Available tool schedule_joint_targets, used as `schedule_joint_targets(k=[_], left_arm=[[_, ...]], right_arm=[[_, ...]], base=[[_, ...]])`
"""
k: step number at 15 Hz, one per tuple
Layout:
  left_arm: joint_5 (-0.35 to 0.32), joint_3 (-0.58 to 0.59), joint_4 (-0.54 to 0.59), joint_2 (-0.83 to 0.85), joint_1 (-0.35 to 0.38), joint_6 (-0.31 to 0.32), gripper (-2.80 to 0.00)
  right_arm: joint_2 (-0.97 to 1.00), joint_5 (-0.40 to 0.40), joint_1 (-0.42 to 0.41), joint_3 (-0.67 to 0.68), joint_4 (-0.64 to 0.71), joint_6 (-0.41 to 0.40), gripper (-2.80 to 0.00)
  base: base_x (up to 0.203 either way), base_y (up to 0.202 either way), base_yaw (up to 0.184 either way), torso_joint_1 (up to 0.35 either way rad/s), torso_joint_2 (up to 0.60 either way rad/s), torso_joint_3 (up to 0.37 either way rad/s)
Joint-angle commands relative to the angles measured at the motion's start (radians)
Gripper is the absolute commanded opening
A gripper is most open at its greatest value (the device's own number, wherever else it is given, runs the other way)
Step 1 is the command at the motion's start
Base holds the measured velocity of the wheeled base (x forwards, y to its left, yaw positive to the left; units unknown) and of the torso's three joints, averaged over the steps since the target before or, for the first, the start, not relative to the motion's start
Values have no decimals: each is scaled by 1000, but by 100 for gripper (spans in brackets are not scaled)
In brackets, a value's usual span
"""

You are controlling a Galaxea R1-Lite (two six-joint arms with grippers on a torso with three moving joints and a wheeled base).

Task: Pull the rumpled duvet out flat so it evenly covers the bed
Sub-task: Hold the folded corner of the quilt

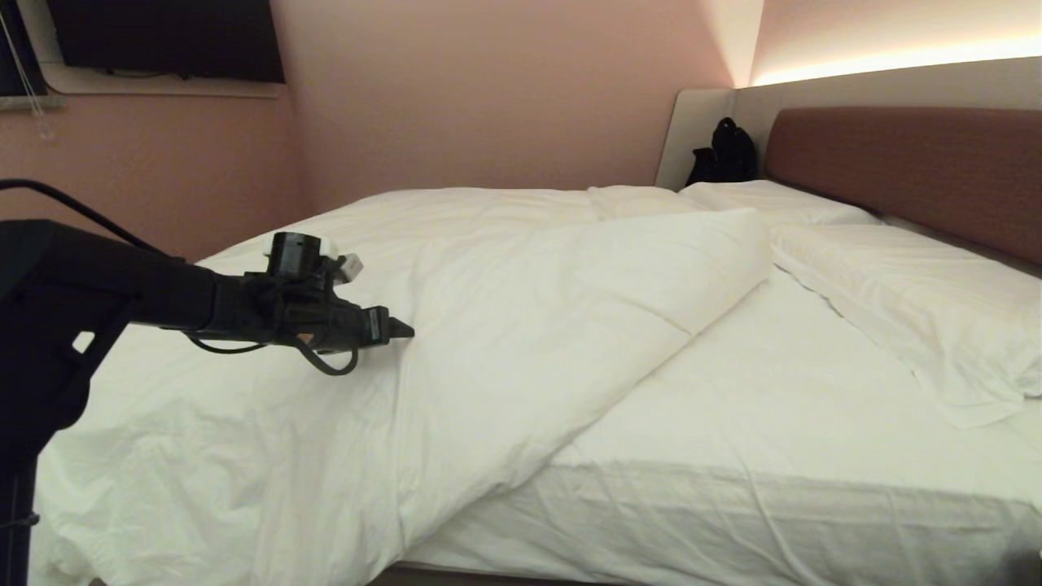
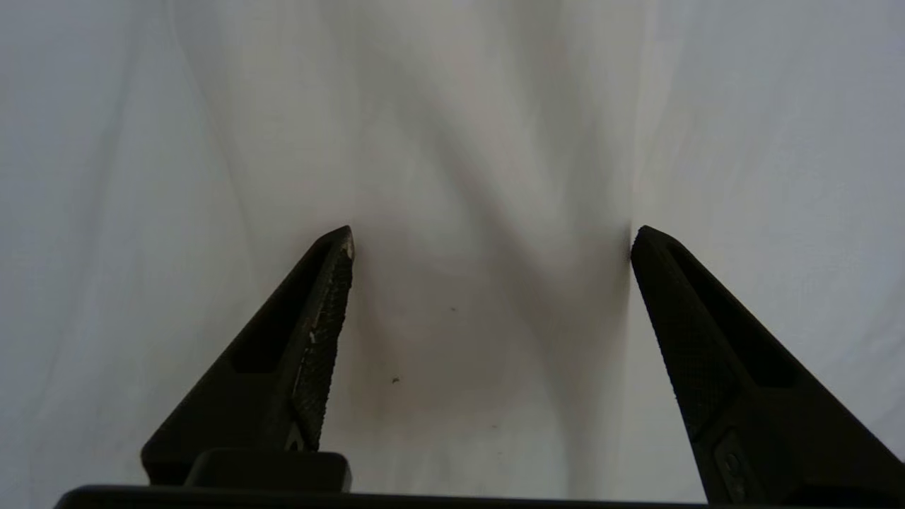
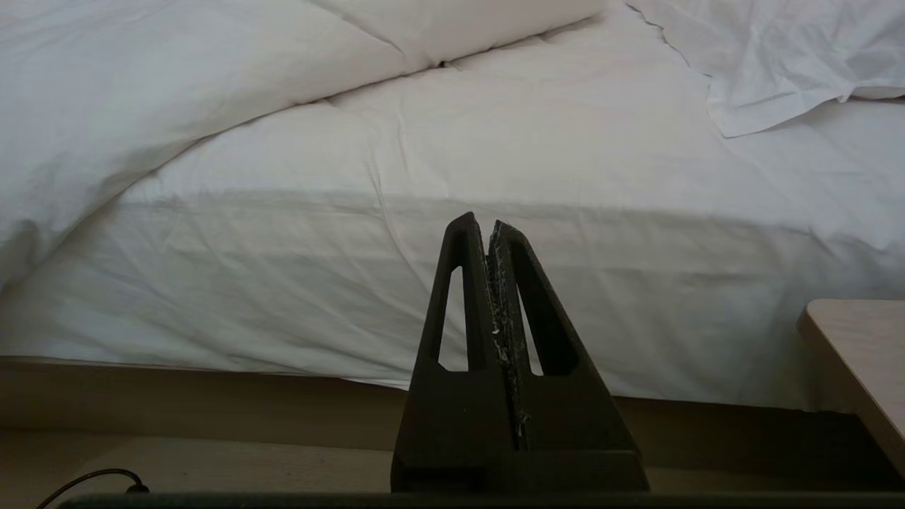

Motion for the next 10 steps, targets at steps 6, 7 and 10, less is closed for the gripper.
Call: schedule_joint_targets(k=[6,7,10], left_arm=[[112,-33,-10,58,0,85,0],[112,-34,-10,60,0,88,0],[111,-44,-10,84,-4,113,0]], right_arm=[[0,0,0,0,0,0,-280],[0,0,0,0,0,0,-280],[0,0,0,0,0,0,-280]], base=[[0,0,0,0,0,0],[0,0,0,0,0,0],[0,0,0,0,0,0]])
